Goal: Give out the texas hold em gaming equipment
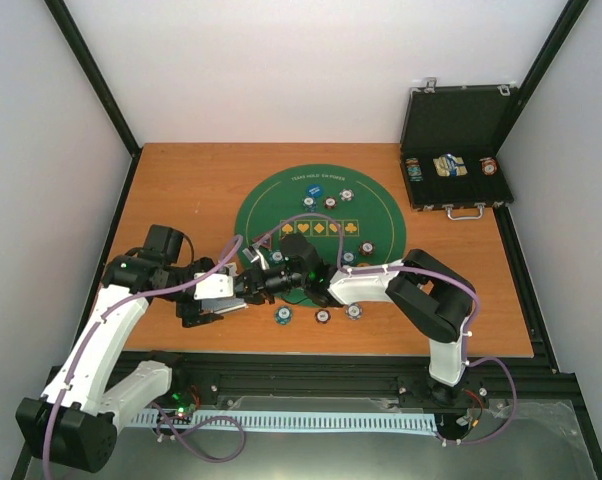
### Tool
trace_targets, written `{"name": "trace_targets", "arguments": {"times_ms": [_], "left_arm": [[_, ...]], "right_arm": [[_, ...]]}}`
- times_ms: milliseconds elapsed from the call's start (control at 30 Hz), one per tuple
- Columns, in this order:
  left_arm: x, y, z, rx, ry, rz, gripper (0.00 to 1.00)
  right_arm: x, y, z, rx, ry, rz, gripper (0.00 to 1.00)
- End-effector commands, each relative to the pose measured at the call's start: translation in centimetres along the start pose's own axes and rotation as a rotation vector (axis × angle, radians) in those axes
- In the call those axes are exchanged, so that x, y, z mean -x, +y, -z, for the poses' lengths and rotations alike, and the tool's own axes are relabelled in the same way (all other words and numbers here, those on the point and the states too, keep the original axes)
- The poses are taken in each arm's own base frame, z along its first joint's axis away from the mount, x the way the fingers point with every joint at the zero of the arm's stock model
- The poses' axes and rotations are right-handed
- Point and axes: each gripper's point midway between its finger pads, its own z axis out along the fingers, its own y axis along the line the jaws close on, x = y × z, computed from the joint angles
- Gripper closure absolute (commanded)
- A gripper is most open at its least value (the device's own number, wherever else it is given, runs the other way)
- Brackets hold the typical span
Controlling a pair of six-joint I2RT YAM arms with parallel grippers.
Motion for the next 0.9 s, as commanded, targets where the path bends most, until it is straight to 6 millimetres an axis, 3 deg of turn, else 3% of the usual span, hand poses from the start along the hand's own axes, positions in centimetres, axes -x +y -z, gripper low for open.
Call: {"name": "trace_targets", "arguments": {"times_ms": [0, 233, 400, 867], "left_arm": [[0.7, 0.2, 0.2, -0.007, -0.021, -0.037, 0.06], [0.7, 1.3, -0.1, 0.005, -0.012, -0.011, 0.08], [0.4, 0.6, -0.3, -0.036, -0.001, -0.011, 0.07], [1.3, 1.1, 0.7, -0.004, -0.021, -0.018, 0.24]], "right_arm": [[-0.4, 1.2, -0.3, 0.030, 0.013, 0.042, 0.97], [-0.5, 1.3, -0.4, 0.033, 0.024, 0.048, 0.97], [-0.4, 1.4, -0.5, 0.028, 0.024, 0.056, 0.97], [-0.4, -1.8, -0.7, -0.065, 0.013, 0.016, 0.97]]}}
